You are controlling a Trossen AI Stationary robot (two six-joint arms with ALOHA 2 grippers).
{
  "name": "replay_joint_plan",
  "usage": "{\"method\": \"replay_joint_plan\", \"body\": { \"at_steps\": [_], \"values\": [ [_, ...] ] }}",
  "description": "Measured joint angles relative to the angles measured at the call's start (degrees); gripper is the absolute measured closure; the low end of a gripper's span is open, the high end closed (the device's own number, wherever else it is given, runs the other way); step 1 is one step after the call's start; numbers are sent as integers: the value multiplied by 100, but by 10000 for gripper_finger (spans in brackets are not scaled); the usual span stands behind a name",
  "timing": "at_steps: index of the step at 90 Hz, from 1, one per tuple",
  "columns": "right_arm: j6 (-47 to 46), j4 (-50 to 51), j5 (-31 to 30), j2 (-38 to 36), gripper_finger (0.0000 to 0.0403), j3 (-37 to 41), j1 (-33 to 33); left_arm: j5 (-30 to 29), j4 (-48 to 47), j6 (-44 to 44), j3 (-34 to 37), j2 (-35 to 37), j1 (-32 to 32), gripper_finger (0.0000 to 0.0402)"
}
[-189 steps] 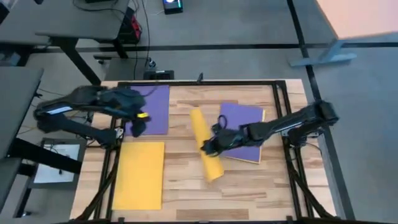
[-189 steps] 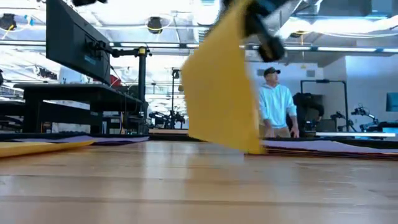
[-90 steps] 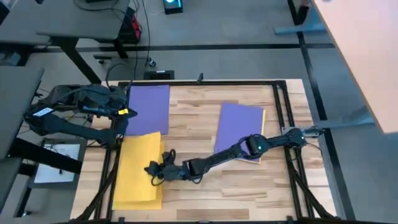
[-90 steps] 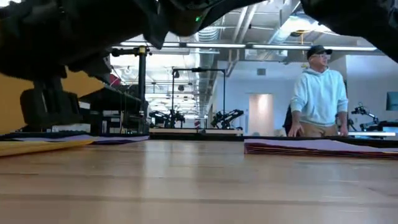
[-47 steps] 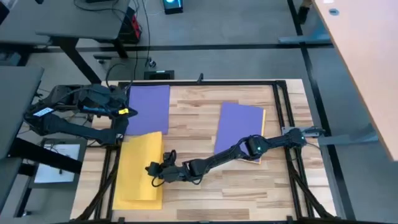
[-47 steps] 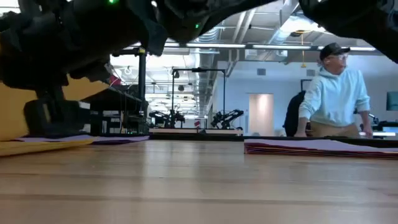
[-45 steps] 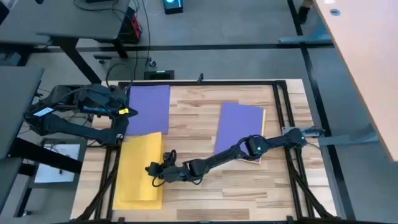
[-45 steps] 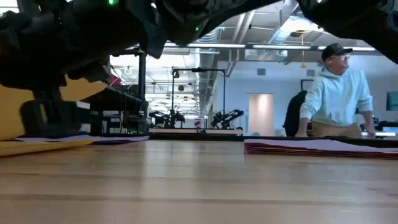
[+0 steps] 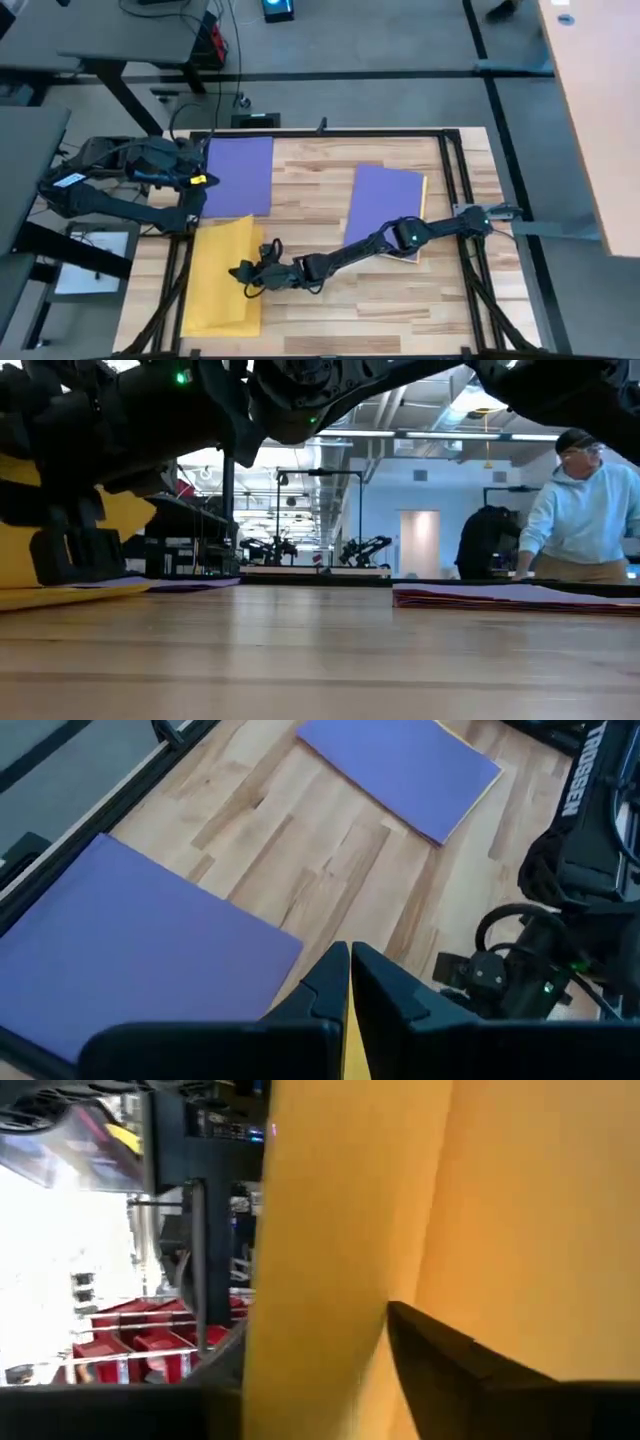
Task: Organize paper
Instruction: Stack the yellow paper on top of the other yellow paper
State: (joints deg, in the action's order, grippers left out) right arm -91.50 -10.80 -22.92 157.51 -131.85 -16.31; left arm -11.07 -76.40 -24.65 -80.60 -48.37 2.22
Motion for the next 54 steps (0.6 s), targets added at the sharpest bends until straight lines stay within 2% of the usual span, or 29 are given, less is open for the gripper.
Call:
{"method": "replay_joint_plan", "body": {
  "at_steps": [10, 23, 42, 54],
  "values": [
    [56, 65, 56, 4, 244, -76, 9, -2, -63, -6, 0, -1, 0, 402],
    [464, 152, 46, -56, 260, -311, 2, -4, -95, -4, 0, 1, 0, 402],
    [119, 238, -39, 20, 284, -293, -73, -6, -90, -1, -2, 1, 1, 402],
    [330, 154, -37, 30, 284, -289, -87, -8, -92, 14, -2, -1, 2, 402]
  ]
}}
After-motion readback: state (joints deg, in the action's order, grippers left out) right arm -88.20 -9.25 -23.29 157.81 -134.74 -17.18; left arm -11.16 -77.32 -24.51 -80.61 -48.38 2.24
